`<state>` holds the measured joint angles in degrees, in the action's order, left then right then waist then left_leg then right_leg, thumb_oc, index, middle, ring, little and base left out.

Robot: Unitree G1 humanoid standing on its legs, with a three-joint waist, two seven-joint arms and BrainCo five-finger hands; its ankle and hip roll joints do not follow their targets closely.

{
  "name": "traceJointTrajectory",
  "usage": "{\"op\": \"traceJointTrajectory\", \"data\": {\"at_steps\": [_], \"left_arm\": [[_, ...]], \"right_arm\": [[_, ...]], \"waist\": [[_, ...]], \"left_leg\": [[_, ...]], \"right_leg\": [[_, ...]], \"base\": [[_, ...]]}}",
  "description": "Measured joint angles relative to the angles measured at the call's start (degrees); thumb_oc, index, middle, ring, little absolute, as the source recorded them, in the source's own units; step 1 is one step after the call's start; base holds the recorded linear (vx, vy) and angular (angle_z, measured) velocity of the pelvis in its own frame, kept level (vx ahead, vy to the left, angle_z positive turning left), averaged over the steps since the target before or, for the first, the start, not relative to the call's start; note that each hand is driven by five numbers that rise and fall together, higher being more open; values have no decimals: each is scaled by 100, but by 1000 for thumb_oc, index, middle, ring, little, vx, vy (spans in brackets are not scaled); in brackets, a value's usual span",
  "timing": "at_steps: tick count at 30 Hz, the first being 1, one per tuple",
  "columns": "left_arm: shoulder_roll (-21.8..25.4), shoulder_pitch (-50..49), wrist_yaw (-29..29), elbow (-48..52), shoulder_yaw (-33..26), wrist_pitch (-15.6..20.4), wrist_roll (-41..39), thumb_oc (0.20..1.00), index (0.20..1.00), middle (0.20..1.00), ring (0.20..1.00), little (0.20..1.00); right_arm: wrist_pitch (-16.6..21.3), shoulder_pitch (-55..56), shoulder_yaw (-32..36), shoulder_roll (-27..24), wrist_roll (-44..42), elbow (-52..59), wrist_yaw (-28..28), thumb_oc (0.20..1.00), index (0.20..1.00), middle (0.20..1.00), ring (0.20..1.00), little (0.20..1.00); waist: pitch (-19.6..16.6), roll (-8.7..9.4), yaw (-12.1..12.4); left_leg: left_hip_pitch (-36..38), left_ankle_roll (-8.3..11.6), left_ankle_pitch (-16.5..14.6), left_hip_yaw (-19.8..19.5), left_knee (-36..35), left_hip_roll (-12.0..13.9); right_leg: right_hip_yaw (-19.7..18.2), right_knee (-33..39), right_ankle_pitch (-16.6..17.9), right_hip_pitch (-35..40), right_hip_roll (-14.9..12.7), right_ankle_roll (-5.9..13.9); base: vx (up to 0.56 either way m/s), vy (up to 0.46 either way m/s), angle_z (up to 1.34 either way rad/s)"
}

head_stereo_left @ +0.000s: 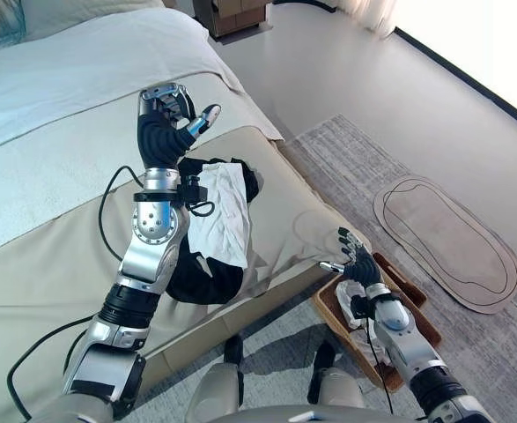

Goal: Pick up clothes into the bucket

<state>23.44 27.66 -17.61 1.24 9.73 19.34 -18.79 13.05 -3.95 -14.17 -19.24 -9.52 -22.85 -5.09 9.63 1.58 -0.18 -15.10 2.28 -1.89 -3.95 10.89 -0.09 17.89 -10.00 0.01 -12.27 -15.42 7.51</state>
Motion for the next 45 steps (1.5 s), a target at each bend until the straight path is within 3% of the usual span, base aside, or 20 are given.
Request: {"op": "traceJointTrajectory", "data": {"at_steps": [4, 9, 12, 16, 23, 28, 33, 41, 45], "left_arm": [[-28, -422, -43, -288, -23, -107, 239, 1000, 1000, 1000, 1000, 1000], [-11, -594, -489, -1486, -215, -293, 1197, 1000, 1000, 1000, 1000, 1000], [6, -642, -658, -1947, -214, -485, 1380, 1000, 1000, 1000, 1000, 1000], [174, -515, -972, -2350, -224, -527, 1994, 1000, 1000, 1000, 1000, 1000], [830, -90, -1464, -2539, -259, -780, 2714, 1000, 1000, 1000, 1000, 1000], [1229, 519, -1881, -2746, -199, -1011, 3310, 1000, 1000, 1000, 1000, 1000], [1559, 895, -2119, -2971, -187, -1246, 3612, 1000, 1000, 1000, 1000, 1000], [1668, 1628, -2418, -4008, 92, -1893, 4083, 1000, 1000, 1000, 1000, 1000], [1654, 1836, -2466, -4369, 142, -1943, 4046, 1000, 1000, 1000, 1000, 1000]], "right_arm": [[-11, 73, 1, 2, 7, 3, 55, 1000, 1000, 1000, 1000, 1000], [-11, 41, 0, -20, 10, 10, 34, 1000, 1000, 1000, 1000, 1000], [-11, -40, 0, -30, 10, -5, -8, 1000, 1000, 1000, 1000, 1000], [14, -410, 0, -80, 11, 35, -140, 1000, 1000, 1000, 1000, 1000], [76, -829, 31, -248, 10, 486, -316, 1000, 1000, 1000, 1000, 1000], [213, -886, 64, -387, 5, 686, -538, 1000, 1000, 1000, 1000, 1000], [287, -977, 178, -405, -13, 724, -646, 1000, 1000, 1000, 1000, 1000], [363, -1013, 223, -424, -16, 753, -787, 1000, 1000, 1000, 1000, 1000], [372, -1020, 213, -428, -20, 869, -786, 1000, 1000, 1000, 1000, 1000]], "waist": [[-8, -5, -47], [-39, 17, -48], [147, 98, -55], [921, 310, -62], [1867, 559, -206], [1948, 588, -258], [2014, 621, -375], [2013, 623, -555], [2008, 630, -639]], "left_leg": [[-40, 0, -1, 15, 3, -2], [-678, -1, -2, 45, 333, -9], [-937, 2, -3, 61, 502, -17], [-1631, 67, -116, 70, 1169, -1], [-2934, 32, -301, 26, 2028, -24], [-3982, 10, -392, -24, 2752, -26], [-4553, -7, -482, -76, 3179, -44], [-4970, -38, -649, -62, 3636, -28], [-4968, -39, -676, -56, 3672, -26]], "right_leg": [[-4, -6, 0, -49, -6, -1], [-76, -293, 24, -698, -8, -46], [-146, -450, 34, -964, -28, -58], [-267, -968, -46, -1620, -76, -157], [-430, -1697, -120, -2832, -169, -153], [-578, -2358, -205, -3843, -204, -161], [-630, -2797, -320, -4417, -258, -181], [-704, -3115, -382, -4799, -265, -196], [-726, -3145, -395, -4803, -267, -194]], "base": [[-50, 20, -2], [-138, 19, -3], [-173, 39, -5], [-151, 38, -4], [-104, 31, -1], [-20, 18, -1], [-17, 38, 0], [6, 19, -5], [3, 1, -1]]}}
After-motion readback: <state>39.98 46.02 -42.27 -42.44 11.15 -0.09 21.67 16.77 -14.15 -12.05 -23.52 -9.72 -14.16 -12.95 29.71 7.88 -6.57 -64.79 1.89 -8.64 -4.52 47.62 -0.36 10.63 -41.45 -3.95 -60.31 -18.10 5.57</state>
